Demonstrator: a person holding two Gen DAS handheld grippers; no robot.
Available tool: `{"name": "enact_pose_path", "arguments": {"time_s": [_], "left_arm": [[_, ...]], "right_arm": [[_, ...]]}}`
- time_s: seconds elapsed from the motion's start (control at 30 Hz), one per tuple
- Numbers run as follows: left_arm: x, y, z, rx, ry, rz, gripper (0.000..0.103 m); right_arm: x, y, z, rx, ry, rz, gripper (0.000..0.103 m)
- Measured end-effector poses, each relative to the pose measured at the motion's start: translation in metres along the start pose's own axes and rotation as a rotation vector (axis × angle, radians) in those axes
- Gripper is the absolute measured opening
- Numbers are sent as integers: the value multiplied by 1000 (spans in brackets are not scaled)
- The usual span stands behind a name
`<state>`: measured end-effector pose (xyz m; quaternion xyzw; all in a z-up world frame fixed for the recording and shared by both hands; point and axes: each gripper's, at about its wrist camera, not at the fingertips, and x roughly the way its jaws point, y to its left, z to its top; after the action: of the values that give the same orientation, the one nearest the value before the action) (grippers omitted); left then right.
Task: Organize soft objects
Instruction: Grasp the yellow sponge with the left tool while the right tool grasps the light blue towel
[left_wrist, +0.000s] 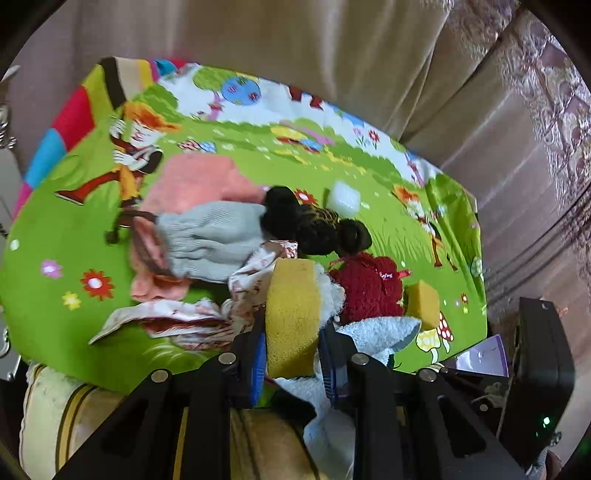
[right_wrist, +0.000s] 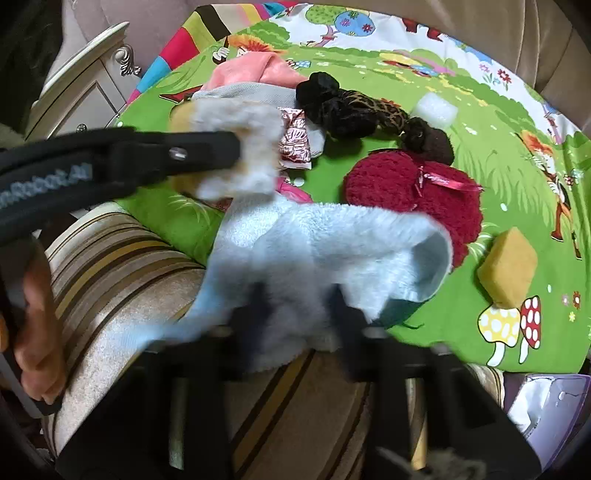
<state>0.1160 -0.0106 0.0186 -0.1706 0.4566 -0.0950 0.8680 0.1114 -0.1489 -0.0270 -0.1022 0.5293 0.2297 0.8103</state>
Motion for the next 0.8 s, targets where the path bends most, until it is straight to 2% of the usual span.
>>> {"name": "enact_pose_path", "arguments": {"time_s": [0.1, 0.2, 0.5, 0.8], "left_arm": [[-13, 5, -5, -15, -27, 5, 26], [-23, 7, -12, -32, -46, 3, 26], [-49, 5, -27, -42, -90, 6, 26], [-73, -11, -31, -15, -127, 2, 26]], "right_arm": [[-9, -1, -3, 1, -31, 2, 18], [-21, -1, -9, 5, -69, -7, 15], [-63, -3, -22, 24, -177, -38, 13], [-114, -21, -34, 80, -279, -58, 13]]}}
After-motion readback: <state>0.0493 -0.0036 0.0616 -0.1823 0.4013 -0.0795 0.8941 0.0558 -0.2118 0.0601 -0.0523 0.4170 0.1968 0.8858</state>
